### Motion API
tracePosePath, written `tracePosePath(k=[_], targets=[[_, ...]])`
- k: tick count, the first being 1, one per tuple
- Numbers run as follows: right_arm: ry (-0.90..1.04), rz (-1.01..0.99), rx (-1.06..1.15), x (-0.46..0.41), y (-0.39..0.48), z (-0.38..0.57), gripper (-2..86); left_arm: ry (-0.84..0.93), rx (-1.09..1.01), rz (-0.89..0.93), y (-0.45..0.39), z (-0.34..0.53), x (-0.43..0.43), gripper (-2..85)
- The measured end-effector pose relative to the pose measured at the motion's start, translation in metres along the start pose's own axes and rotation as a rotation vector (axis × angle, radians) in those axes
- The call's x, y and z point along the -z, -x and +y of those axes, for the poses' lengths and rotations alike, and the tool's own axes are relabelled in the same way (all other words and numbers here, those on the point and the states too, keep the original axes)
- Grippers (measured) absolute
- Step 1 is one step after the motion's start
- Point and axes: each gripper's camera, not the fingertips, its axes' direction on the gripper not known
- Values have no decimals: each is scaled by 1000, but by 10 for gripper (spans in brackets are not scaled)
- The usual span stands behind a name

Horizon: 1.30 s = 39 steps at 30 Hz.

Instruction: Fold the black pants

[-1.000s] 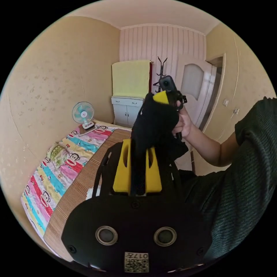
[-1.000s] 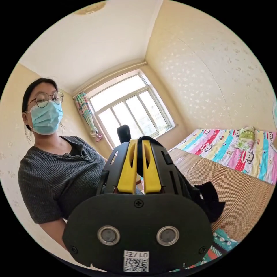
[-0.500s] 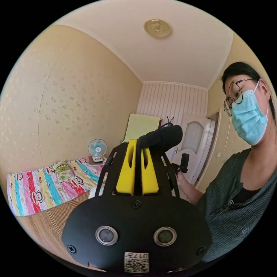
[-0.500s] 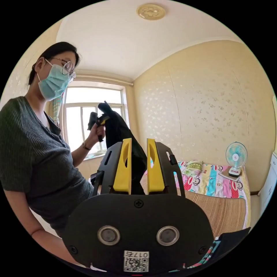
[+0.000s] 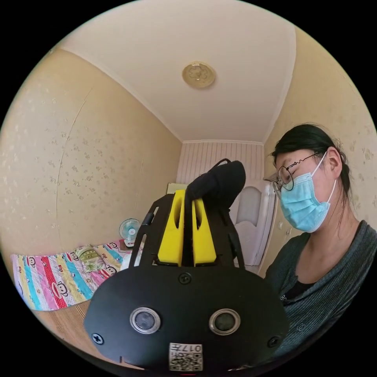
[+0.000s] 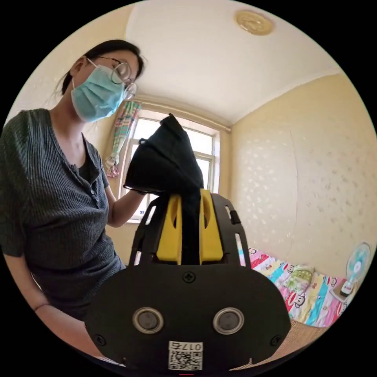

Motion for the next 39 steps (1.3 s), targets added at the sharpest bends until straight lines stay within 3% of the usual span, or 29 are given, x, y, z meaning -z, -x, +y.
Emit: tracePosePath(k=[5, 8, 15, 21, 24, 27, 33, 37, 39], targets=[[-150, -32, 41, -3, 6, -55, 30, -45, -12, -30, 23, -32, 93, 2], [-148, 63, 47, -15, 16, -89, 26, -11, -59, -5, 35, -55, 123, 4], [-16, 319, 168, -46, 82, -134, 22, -48, -62, -16, 65, -89, 171, 10], [130, 437, 46, -69, 66, -95, 21, -103, 40, -67, 114, -64, 188, 15], [190, 367, -157, -72, 13, -46, 22, -78, 129, -160, 156, -37, 176, 16], [318, 427, -279, -92, -67, 11, 22, -8, 286, -207, 234, -4, 147, 14], [485, 536, -293, -180, -333, 96, 28, 114, 659, -184, 498, 6, 39, 26], [685, 626, -434, -239, -517, 190, 39, 203, 759, -422, 677, 11, -12, 73], [735, 613, -539, -234, -553, 240, 41, 217, 828, -478, 724, 37, -6, 77]])
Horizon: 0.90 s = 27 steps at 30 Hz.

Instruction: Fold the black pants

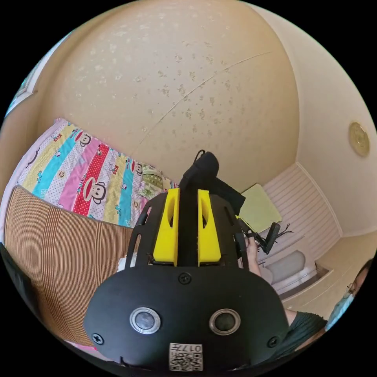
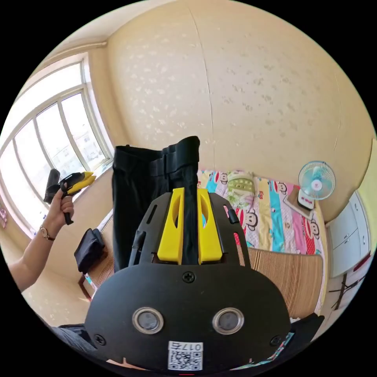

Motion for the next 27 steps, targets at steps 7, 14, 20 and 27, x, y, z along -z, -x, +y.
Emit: tracePosePath(k=[7, 14, 20, 27], targets=[[425, -101, -113, -148, -95, 244, 26, 378, 85, -346, 206, 127, -56, 78], [814, -250, -428, -195, -125, 501, 21, 803, 428, -402, 364, 351, -63, 78], [831, -318, -671, -166, -140, 596, 24, 974, 169, -133, 316, 413, -129, 87], [812, -385, -706, -122, -178, 632, 28, 1221, -64, -51, 304, 458, -209, 101]])
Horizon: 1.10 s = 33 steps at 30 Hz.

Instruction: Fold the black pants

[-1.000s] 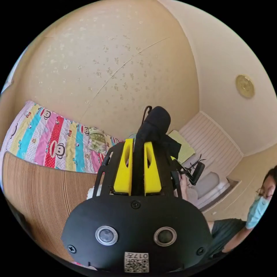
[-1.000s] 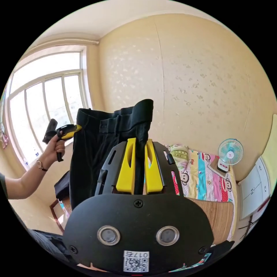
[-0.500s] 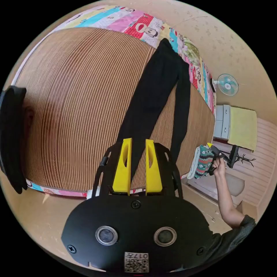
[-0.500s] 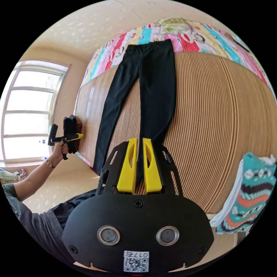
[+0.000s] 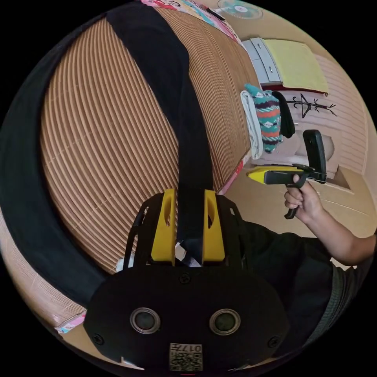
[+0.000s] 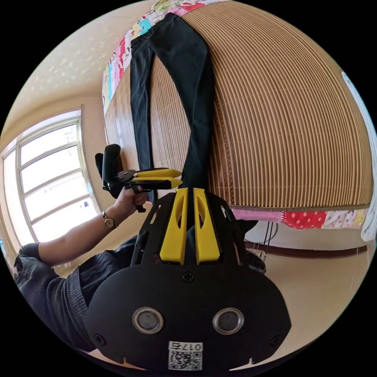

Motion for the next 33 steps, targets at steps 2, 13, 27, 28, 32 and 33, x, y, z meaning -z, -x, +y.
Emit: tracePosePath(k=[2, 13, 27, 28, 32, 33], targets=[[-10, -19, -22, 14, -18, 6, 28, 74, 42, 101, 15, -1, -12, 72], [-80, -44, 25, 130, -107, -124, 39, -106, 3, 199, -25, 108, 41, -7], [-82, -132, 133, 144, -129, -330, 87, -62, 242, 4, 39, 147, -31, 88], [-81, -122, 116, 142, -137, -335, 94, -75, 279, 13, 39, 157, -35, 53], [-125, -116, 71, 140, -158, -346, 106, -181, 239, 17, 8, 193, -13, -3], [-139, -117, 67, 138, -163, -351, 108, -197, 228, 31, 3, 198, -8, -4]])
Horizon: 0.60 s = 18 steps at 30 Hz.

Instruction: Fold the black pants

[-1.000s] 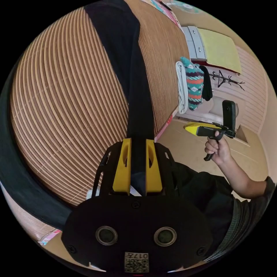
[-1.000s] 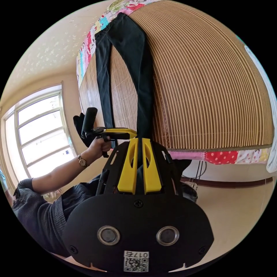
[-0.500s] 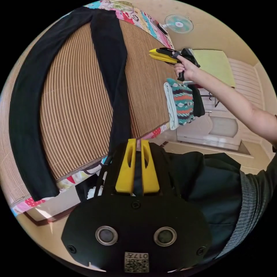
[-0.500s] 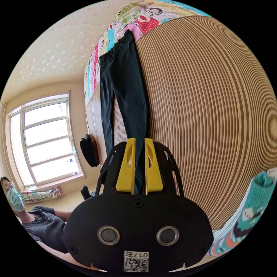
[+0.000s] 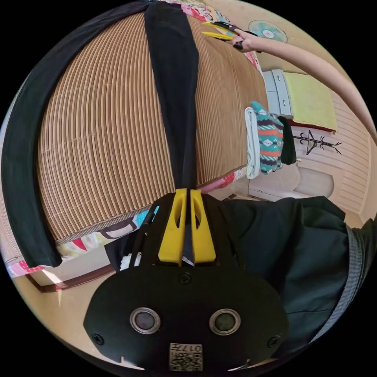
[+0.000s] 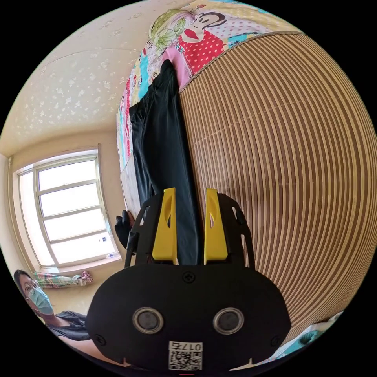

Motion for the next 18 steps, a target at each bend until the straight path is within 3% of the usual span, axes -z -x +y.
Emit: tracePosePath(k=[7, 11, 14, 18], targets=[[-110, -152, 31, -30, -6, -32, 99, -146, 12, 137, -15, 59, 59, -7], [-111, -112, 33, -53, 11, -45, 68, -183, 59, 195, -2, 79, 69, -8], [-140, 77, 108, -57, 57, -39, 31, -193, 70, 198, 8, 94, 76, -8], [-90, 554, 399, -91, 190, -19, 20, -232, 113, 240, 28, 120, 92, -8]])
